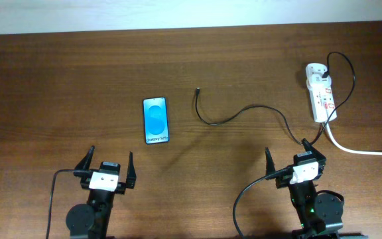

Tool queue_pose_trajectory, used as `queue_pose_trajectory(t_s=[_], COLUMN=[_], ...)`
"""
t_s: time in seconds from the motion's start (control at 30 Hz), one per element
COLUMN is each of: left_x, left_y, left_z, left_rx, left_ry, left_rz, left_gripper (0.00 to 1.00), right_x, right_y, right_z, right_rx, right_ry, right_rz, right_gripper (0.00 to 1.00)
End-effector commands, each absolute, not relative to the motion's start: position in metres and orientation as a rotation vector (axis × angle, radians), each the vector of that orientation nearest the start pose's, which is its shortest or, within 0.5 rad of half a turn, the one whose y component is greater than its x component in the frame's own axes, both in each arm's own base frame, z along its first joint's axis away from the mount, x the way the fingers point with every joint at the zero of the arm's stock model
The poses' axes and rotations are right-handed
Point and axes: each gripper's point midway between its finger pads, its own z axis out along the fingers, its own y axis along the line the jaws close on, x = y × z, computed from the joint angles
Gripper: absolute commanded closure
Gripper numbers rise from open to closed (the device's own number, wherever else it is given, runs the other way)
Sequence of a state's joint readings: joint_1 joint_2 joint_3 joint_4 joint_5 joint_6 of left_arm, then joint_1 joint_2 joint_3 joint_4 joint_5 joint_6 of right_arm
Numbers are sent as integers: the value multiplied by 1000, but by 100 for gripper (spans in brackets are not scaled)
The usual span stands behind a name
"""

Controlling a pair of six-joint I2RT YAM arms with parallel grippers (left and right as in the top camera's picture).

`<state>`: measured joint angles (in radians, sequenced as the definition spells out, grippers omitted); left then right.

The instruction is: Plug charger to phone and switch on socket

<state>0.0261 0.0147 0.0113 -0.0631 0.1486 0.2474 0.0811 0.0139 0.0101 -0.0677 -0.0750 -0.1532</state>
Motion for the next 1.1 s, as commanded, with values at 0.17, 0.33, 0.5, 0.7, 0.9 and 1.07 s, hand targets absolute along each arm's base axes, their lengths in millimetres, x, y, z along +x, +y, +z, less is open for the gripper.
queue_pose_trajectory(t_s=[0.17, 0.33, 0.5, 0.7, 0.9, 1.07], left_x=[245, 245, 245, 245, 245, 245], left_y=[-19, -19, -19, -19, -19, -17], left_z=[160, 160, 160, 160, 160, 160], left_rx=[306, 306, 306, 306, 306, 298], left_ry=[1607, 1607, 1607, 1607, 1607, 1609], left_rz=[101, 101, 101, 100, 101, 110], left_gripper=[1, 1, 1, 1, 1, 1], right_x=[244, 244, 244, 244, 244, 244], right_y=[31, 31, 31, 31, 31, 31], right_z=[158, 158, 158, 158, 158, 158], right_rx=[-230, -230, -230, -230, -230, -230], right_ry=[1625, 1625, 1625, 1625, 1625, 1625], right_rz=[11, 11, 11, 11, 11, 11], right_gripper=[2, 2, 2, 2, 2, 2])
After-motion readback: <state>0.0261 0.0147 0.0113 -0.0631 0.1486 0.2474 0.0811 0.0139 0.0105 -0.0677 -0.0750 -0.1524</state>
